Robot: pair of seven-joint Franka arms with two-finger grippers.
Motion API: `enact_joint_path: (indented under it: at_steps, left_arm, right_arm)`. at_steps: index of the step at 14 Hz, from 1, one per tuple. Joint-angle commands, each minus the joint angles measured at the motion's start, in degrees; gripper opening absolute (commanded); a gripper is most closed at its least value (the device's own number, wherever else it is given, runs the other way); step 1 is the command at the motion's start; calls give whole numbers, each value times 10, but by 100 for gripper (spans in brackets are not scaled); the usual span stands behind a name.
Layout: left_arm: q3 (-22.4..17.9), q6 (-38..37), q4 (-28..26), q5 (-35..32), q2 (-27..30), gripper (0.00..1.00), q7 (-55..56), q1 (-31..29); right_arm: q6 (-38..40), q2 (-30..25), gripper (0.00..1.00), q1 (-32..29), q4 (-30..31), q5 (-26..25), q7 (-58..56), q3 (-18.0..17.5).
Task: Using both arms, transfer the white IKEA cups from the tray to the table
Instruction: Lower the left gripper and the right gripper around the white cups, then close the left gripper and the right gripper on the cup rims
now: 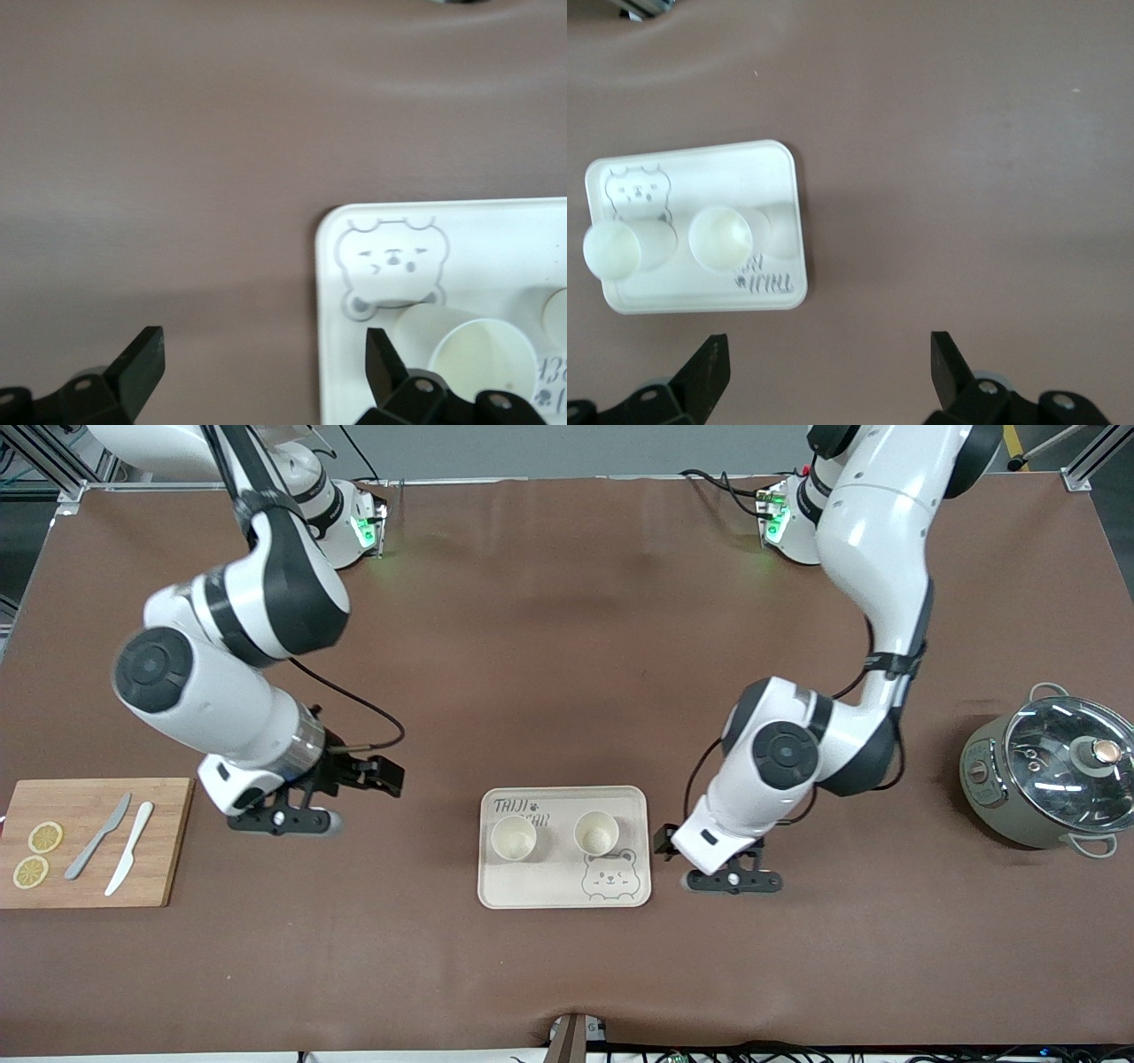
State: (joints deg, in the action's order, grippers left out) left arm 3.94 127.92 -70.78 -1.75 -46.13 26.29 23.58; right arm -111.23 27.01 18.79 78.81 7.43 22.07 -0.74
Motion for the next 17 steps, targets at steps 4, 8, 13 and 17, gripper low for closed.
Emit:
enact_joint_path:
  at_steps: [4,8,13,17]
  left_arm:
    - [-11,34,20,-7,-35,100,54,38]
    - [-39,52,21,-7,-48,100,89,77]
    - [-48,71,20,-8,-64,100,111,97]
    - [-47,70,13,-5,-67,100,116,108]
  right_arm:
    - [-81,84,100,61,-34,-6,126,7]
    - [-95,112,100,88,-34,-18,144,8]
    - [-104,132,100,105,-36,-70,147,8]
    - [-153,153,100,104,-36,-71,147,8]
